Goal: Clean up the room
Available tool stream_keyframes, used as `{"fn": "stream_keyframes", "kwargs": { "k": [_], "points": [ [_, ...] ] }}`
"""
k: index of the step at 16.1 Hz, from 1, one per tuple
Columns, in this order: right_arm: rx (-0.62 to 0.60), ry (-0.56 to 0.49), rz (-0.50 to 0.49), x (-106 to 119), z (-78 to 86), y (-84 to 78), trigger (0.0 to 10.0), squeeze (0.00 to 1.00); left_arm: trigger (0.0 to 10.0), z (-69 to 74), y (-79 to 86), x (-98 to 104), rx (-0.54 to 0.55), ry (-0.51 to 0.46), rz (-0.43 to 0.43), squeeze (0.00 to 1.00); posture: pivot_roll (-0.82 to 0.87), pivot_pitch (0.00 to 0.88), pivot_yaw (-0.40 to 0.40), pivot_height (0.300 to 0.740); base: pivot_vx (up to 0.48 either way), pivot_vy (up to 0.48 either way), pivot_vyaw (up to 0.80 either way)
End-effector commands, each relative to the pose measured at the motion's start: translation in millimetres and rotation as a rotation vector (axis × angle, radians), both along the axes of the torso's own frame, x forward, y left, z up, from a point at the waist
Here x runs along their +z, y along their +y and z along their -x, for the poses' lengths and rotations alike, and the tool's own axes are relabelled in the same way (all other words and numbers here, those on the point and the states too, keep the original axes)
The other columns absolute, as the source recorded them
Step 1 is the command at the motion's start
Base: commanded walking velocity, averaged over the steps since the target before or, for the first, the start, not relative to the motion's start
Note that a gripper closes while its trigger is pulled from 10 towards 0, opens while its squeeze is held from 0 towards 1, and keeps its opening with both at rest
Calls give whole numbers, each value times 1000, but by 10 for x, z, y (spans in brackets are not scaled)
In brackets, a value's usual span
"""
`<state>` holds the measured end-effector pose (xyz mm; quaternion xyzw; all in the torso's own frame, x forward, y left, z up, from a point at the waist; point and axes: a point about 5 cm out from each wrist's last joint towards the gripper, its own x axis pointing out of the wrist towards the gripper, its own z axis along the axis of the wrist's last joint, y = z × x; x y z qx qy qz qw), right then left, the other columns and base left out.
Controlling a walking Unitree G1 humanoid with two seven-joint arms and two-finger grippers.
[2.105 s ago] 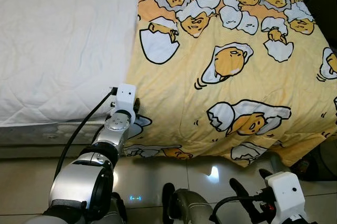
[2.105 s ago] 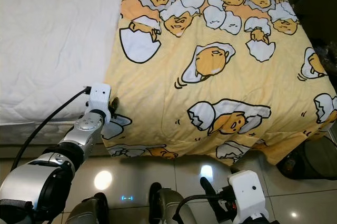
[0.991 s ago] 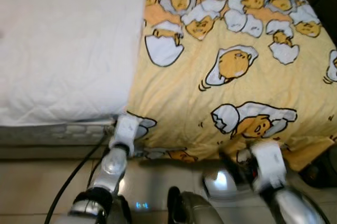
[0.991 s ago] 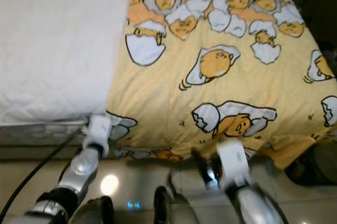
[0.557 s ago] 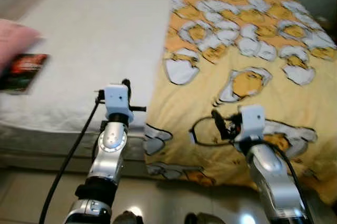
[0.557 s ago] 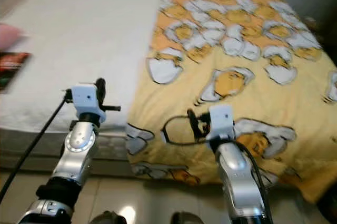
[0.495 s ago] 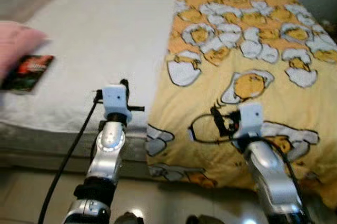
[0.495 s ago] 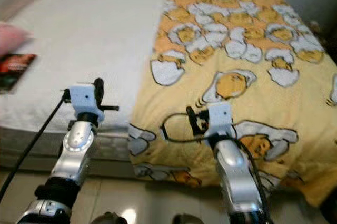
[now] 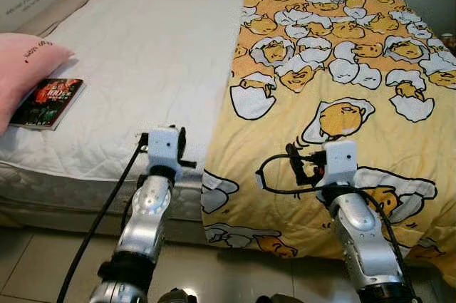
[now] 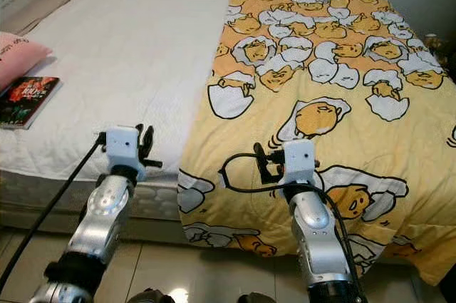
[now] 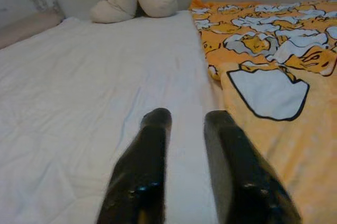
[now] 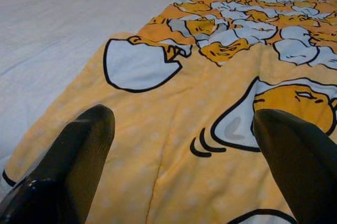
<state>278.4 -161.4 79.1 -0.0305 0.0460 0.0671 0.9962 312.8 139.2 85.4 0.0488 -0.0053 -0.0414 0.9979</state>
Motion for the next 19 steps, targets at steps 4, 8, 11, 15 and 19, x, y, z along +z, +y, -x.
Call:
{"fn": "stream_keyframes", "kwargs": {
  "k": [4, 8, 11, 15, 19],
  "points": [
    [22, -23, 22, 6, -53, 42, 10000, 1000, 10000, -39, -69, 9, -23, 31, 52, 1000, -46, 0, -1, 740, 0, 348, -194],
    [22, -8, 35, -53, -77, 36, 10000, 1000, 10000, -91, -192, 42, -78, 10, -8, 325, -43, 0, -5, 740, 0, 360, -533],
    [6, -63, 63, 25, -125, 42, 10000, 1000, 10000, -101, -216, 87, -52, -12, 30, 1000, -50, 0, 1, 740, 0, 0, 0],
    [-55, -75, -25, 51, -55, -82, 10000, 1000, 10000, 88, -58, -81, 18, 22, 56, 1000, -55, 0, 5, 740, 0, 0, 0],
    [-128, -43, -108, -7, -66, -184, 10000, 1000, 10000, 14, 29, -49, 80, 33, 127, 1000, -53, 0, 3, 740, 0, 0, 0]
  ]
}}
